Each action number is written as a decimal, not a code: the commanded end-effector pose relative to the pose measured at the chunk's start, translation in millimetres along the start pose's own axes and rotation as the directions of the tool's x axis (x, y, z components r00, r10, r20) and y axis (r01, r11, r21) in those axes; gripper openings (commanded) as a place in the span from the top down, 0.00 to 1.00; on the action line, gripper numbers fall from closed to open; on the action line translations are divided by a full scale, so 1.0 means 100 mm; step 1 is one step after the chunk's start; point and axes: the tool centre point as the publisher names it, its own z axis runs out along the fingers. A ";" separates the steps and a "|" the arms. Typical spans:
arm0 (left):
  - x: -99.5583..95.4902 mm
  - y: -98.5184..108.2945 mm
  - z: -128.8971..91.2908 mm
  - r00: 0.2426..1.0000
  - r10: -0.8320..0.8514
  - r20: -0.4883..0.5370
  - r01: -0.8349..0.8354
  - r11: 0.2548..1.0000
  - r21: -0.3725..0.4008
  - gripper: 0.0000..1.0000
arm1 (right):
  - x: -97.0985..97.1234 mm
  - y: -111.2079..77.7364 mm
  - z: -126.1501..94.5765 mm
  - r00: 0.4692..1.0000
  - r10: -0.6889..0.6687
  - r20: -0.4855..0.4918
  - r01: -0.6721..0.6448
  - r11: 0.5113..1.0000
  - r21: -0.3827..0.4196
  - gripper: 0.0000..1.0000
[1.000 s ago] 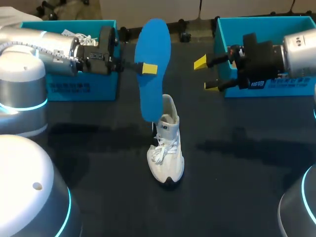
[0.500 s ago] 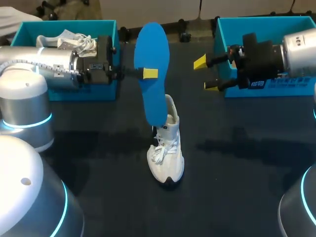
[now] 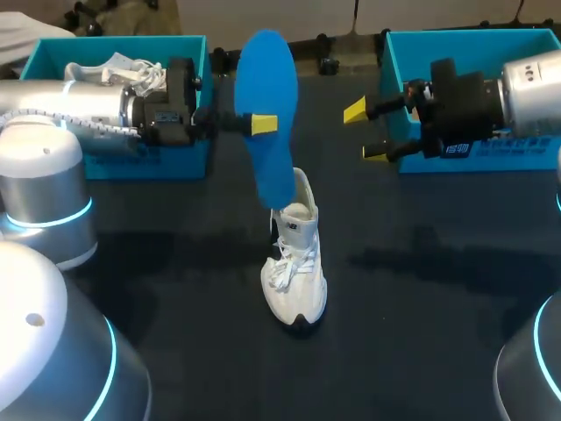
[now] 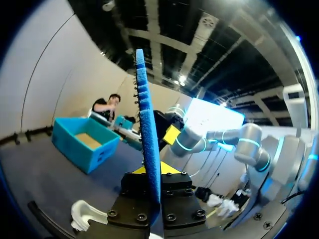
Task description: Take the shoe out of the shoebox, open the shoe tongue, remove and reinsert the insole, then place the shoe into the shoebox
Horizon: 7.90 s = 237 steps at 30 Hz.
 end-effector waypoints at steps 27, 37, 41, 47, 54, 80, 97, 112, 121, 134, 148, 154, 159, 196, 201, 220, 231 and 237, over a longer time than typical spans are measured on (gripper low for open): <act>-0.16 -0.14 -0.22 0.290 0.957 -0.009 -0.956 0.290 0.049 1.00 | 0.00 0.00 0.01 1.000 0.000 0.000 0.000 1.000 -0.002 0.00; -0.24 -0.23 -0.29 0.027 0.999 -0.021 -0.998 0.028 0.049 1.00 | 0.00 0.00 0.01 1.000 0.000 0.000 0.000 1.000 -0.002 0.00; -0.24 -0.24 -0.29 0.041 0.999 -0.005 -0.999 0.041 0.035 1.00 | 0.00 0.00 0.01 1.000 0.000 0.000 0.000 1.000 -0.002 0.00; -0.24 -0.24 -0.29 0.041 0.999 -0.005 -0.999 0.041 0.035 1.00 | 0.00 0.00 0.01 1.000 0.000 0.000 0.000 1.000 -0.002 0.00; -0.24 -0.24 -0.29 0.041 0.999 -0.005 -0.999 0.041 0.035 1.00 | 0.00 0.00 0.01 1.000 0.000 0.000 0.000 1.000 -0.002 0.00; -0.29 -0.32 -0.43 -0.424 0.905 -0.036 -0.905 -0.425 -0.015 1.00 | 0.00 0.00 0.01 1.000 0.000 0.000 0.000 1.000 -0.002 0.00; -0.40 -0.29 -0.30 -0.489 0.873 0.008 -0.871 -0.487 -0.073 1.00 | 0.22 0.03 0.36 0.999 0.029 0.018 -0.029 1.000 -0.013 0.00; -0.41 -0.30 -0.08 -0.478 0.878 0.038 -0.877 -0.474 -0.076 1.00 | 0.33 0.09 0.69 1.000 0.025 -0.008 -0.025 0.999 -0.023 0.00; -0.44 -0.25 0.02 -0.474 0.880 0.038 -0.879 -0.470 -0.081 1.00 | 0.40 0.10 0.78 1.000 0.010 -0.014 -0.010 1.000 0.000 0.00; -0.43 -0.20 0.07 -0.479 0.877 0.047 -0.877 -0.474 -0.081 1.00 | 0.45 0.08 0.89 0.999 0.009 -0.053 -0.007 0.999 0.041 0.00; -0.35 -0.22 0.12 -0.483 0.874 0.064 -0.875 -0.478 -0.076 1.00 | 0.41 0.08 0.94 0.997 0.011 -0.072 -0.007 0.998 0.060 0.57; -0.36 -0.22 0.13 -0.478 0.876 0.067 -0.877 -0.473 -0.079 1.00 | 0.41 0.09 0.94 0.997 0.010 -0.078 -0.005 0.998 0.064 0.60; -0.38 -0.21 0.16 -0.476 0.877 0.069 -0.878 -0.471 -0.084 1.00 | 0.41 0.08 0.96 0.996 0.010 -0.088 -0.004 0.998 0.068 0.62; -0.47 -0.22 0.05 -0.476 0.878 0.036 -0.878 -0.473 -0.080 0.00 | 0.38 0.11 0.95 0.994 -0.013 -0.111 0.020 0.998 0.060 1.00; -0.50 -0.21 -0.11 -0.463 0.886 0.002 -0.884 -0.462 -0.071 0.00 | 0.35 0.14 0.89 0.994 -0.038 -0.107 0.042 0.998 0.040 1.00; -0.65 -0.07 -0.68 -0.328 0.936 -0.125 -0.942 -0.334 -0.029 0.00 | 0.21 0.26 0.77 0.970 -0.226 -0.085 0.222 0.974 -0.049 1.00; -0.78 0.19 -0.80 -0.190 0.950 -0.249 -0.982 -0.189 0.029 0.00 | 0.35 0.34 0.82 0.885 -0.459 -0.073 0.454 0.887 -0.083 1.00; -0.83 0.32 -0.83 -0.175 0.933 -0.316 -0.984 -0.173 0.032 0.00 | 0.40 0.38 0.86 0.838 -0.540 -0.082 0.532 0.841 -0.102 1.00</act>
